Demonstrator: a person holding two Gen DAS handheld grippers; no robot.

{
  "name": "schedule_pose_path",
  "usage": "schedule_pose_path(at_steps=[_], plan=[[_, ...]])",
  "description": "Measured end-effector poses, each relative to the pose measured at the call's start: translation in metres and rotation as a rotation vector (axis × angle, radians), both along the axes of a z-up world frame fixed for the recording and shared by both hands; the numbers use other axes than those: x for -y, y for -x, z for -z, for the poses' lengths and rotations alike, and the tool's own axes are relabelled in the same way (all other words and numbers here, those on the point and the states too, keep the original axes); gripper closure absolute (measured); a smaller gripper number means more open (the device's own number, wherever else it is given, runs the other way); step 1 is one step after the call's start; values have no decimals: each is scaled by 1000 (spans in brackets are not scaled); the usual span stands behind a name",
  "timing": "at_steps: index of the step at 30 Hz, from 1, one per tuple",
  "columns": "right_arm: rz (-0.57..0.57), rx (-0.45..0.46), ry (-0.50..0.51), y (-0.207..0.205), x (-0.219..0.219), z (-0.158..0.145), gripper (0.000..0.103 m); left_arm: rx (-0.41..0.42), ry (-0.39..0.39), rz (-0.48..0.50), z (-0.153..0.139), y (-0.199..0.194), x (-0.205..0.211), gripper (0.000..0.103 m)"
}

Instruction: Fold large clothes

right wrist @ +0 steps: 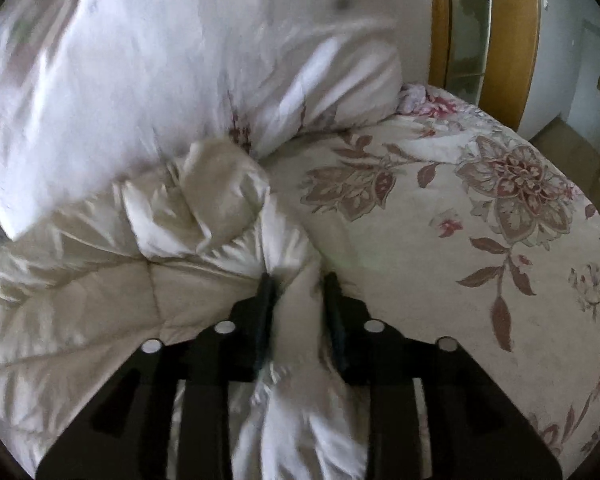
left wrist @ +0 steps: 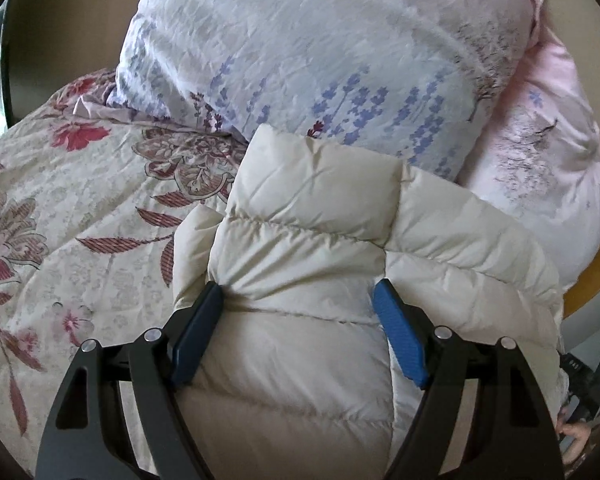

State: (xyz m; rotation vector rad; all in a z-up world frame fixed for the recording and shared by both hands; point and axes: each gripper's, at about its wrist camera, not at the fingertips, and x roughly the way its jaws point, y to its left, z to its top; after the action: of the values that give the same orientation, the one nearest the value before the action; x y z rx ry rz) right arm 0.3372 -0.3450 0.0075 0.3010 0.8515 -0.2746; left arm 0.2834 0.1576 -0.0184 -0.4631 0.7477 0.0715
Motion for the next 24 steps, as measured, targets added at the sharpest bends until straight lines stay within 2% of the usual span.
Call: schedule_pose_path(at_steps=[6, 8, 12, 15, 16, 19, 22, 24], plan=[[-76, 114, -32, 34, -4, -24, 71, 10, 34, -25, 2, 10, -10, 21], [-105, 106, -11, 29, -11, -23, 71, 3, 9, -21, 3, 9, -7, 20], [-123, 129, -48, 10, -15, -30, 70, -15, -35, -24, 4, 4, 0, 15], [-164, 128, -52, -9, -27, -40, 61, -52, -34, -36, 3, -4, -2, 10], [-182, 125, -51, -20, -31, -44, 61, -57, -23, -36, 3, -8, -2, 10], [-177, 45, -36, -50, -38, -38, 61, -54, 2, -43, -1, -19, -5, 9], [-91, -124, -28, -77, -33, -12, 63, -69, 23, -68, 4, -29, -10, 9], [-48, -160, -43, -81, -27, -2, 63, -77, 71, -92, 9, -35, -17, 9]])
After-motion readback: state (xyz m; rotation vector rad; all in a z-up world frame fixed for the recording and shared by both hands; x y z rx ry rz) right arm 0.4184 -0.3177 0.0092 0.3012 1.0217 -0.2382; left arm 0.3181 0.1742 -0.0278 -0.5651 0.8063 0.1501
